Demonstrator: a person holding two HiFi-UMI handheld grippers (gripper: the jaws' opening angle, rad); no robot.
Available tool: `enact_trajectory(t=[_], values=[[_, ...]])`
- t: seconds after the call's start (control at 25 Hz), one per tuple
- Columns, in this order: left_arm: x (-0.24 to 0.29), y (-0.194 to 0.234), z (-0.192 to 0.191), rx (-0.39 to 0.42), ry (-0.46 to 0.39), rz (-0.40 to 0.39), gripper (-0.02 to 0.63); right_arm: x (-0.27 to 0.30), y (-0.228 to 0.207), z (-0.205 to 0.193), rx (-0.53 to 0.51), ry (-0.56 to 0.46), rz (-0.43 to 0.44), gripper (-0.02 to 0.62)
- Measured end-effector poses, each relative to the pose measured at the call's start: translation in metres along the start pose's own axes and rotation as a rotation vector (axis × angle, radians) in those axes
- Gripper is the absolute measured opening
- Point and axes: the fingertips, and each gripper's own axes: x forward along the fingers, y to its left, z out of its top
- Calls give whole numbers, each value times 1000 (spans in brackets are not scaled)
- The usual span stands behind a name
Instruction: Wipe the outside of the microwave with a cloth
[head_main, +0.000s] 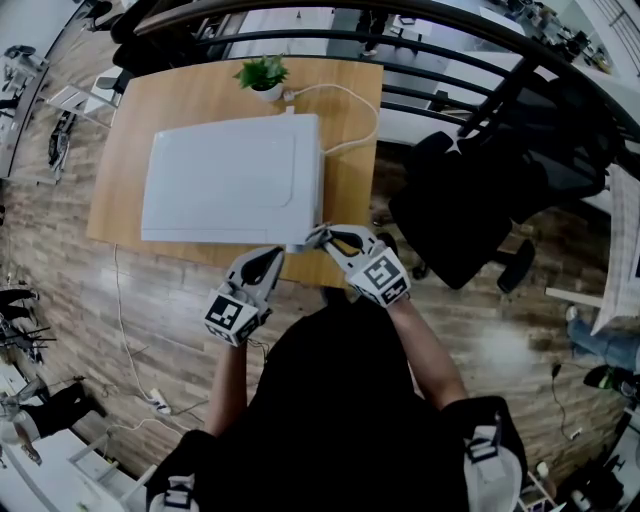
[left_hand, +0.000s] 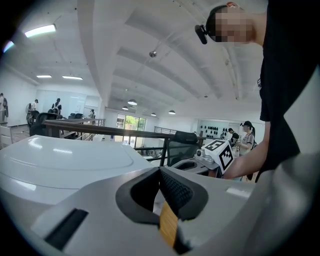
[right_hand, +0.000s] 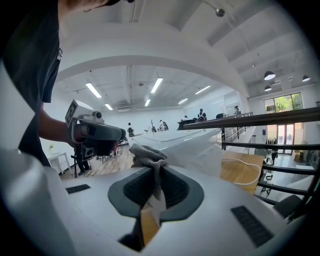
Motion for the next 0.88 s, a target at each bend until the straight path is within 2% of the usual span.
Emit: enact_trajectory(t=[0.44, 0.88], values=[[11, 22, 2, -25, -17, 53, 2, 16, -35, 4, 63, -17, -2, 28], [16, 38, -6, -43, 6, 85, 2, 33, -71, 10, 70, -21, -28, 28]])
